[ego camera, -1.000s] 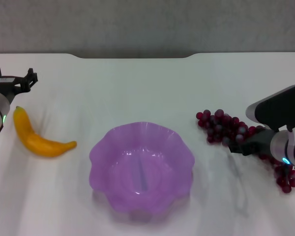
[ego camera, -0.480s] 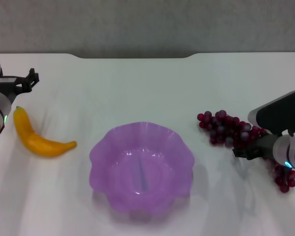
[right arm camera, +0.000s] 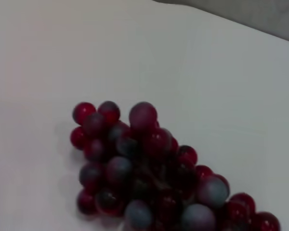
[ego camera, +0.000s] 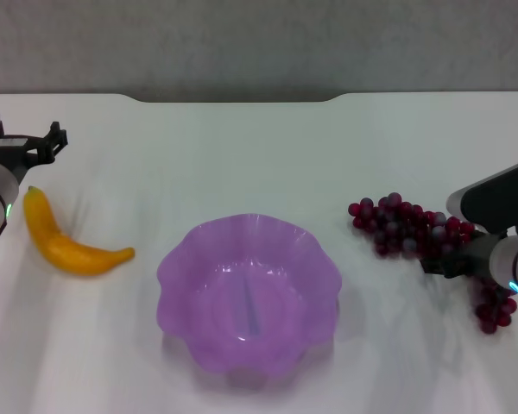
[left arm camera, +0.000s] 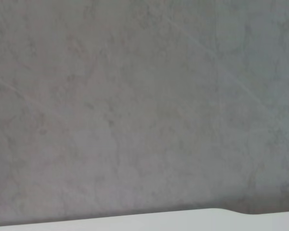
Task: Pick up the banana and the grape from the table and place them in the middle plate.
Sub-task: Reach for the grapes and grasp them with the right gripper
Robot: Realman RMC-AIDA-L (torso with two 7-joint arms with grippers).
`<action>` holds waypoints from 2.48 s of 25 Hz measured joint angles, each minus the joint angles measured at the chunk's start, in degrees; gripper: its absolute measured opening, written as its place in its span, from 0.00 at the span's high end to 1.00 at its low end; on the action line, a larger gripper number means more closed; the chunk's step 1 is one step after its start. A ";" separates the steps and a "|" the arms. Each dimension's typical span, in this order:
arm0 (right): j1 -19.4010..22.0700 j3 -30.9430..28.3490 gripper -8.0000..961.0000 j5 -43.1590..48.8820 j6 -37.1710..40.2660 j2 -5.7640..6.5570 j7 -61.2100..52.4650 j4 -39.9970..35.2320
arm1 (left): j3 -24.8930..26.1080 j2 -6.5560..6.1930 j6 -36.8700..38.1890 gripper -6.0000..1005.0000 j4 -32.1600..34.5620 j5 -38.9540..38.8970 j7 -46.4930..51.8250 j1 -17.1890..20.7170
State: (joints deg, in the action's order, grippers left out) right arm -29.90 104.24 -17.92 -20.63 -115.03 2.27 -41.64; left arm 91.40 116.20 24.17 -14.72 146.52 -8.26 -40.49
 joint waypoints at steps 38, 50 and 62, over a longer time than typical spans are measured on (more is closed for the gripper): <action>-1.38 1.87 0.50 -0.37 6.92 -0.14 0.33 5.43 | -0.09 0.08 -0.36 0.11 -0.04 -0.45 0.36 -0.31; -0.91 5.42 0.59 -0.43 9.27 -0.11 0.48 4.43 | -0.09 0.08 -0.36 0.11 -0.04 -0.45 0.30 -0.08; 1.26 5.74 0.71 -0.54 14.00 -0.09 0.46 3.10 | -0.01 0.08 -0.35 0.11 -0.04 -0.45 0.05 0.05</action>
State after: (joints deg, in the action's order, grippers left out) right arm -28.63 109.98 -18.46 -6.63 -115.12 2.73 -38.55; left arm 91.40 116.28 23.82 -14.77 146.07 -8.21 -40.45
